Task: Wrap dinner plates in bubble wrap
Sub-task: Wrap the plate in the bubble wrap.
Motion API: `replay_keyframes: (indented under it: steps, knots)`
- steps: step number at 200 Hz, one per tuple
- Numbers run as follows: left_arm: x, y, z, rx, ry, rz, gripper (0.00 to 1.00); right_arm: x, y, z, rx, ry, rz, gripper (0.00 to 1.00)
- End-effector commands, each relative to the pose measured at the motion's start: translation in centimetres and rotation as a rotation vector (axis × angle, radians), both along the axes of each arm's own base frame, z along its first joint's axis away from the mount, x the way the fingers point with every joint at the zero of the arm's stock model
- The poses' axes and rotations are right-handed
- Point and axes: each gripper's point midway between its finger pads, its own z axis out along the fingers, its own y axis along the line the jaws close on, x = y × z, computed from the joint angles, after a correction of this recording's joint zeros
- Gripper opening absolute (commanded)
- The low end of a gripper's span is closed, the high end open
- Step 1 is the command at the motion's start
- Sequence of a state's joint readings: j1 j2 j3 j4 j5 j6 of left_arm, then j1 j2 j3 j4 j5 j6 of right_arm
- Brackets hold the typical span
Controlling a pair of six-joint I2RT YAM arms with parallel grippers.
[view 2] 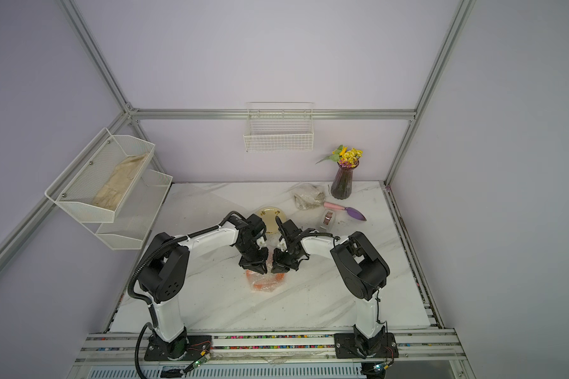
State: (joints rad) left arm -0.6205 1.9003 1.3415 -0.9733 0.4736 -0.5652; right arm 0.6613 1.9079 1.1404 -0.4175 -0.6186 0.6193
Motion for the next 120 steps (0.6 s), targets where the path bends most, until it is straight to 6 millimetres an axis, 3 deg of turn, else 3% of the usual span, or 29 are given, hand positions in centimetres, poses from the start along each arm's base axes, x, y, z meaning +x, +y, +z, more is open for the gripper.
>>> replay_keyframes:
  steps: [1, 34, 48, 78, 99, 120]
  knots:
    - [0.2, -1.2, -0.2, -0.041, 0.018, 0.009, 0.13, -2.0, -4.3, -4.6, -0.237, 0.063, -0.026, 0.01]
    - [-0.8, 0.6, -3.5, 0.047, 0.049, 0.010, 0.13, -1.5, -4.0, -3.1, -0.217, 0.036, -0.016, 0.01]
    - [-1.5, 1.6, -4.8, 0.088, 0.074, 0.007, 0.12, 0.1, -3.6, -1.0, -0.177, -0.022, -0.034, 0.04]
    - [-2.2, 2.9, -6.2, 0.125, 0.091, 0.012, 0.11, 4.5, -4.3, 4.7, -0.013, -0.115, -0.130, 0.19]
    - [-2.3, 3.1, -6.5, 0.130, 0.093, 0.012, 0.11, 7.9, -7.2, 7.7, 0.090, -0.158, -0.249, 0.22]
    - [-2.0, 3.1, -6.5, 0.129, 0.081, 0.014, 0.11, 11.3, -11.9, 8.7, 0.143, -0.187, -0.376, 0.23]
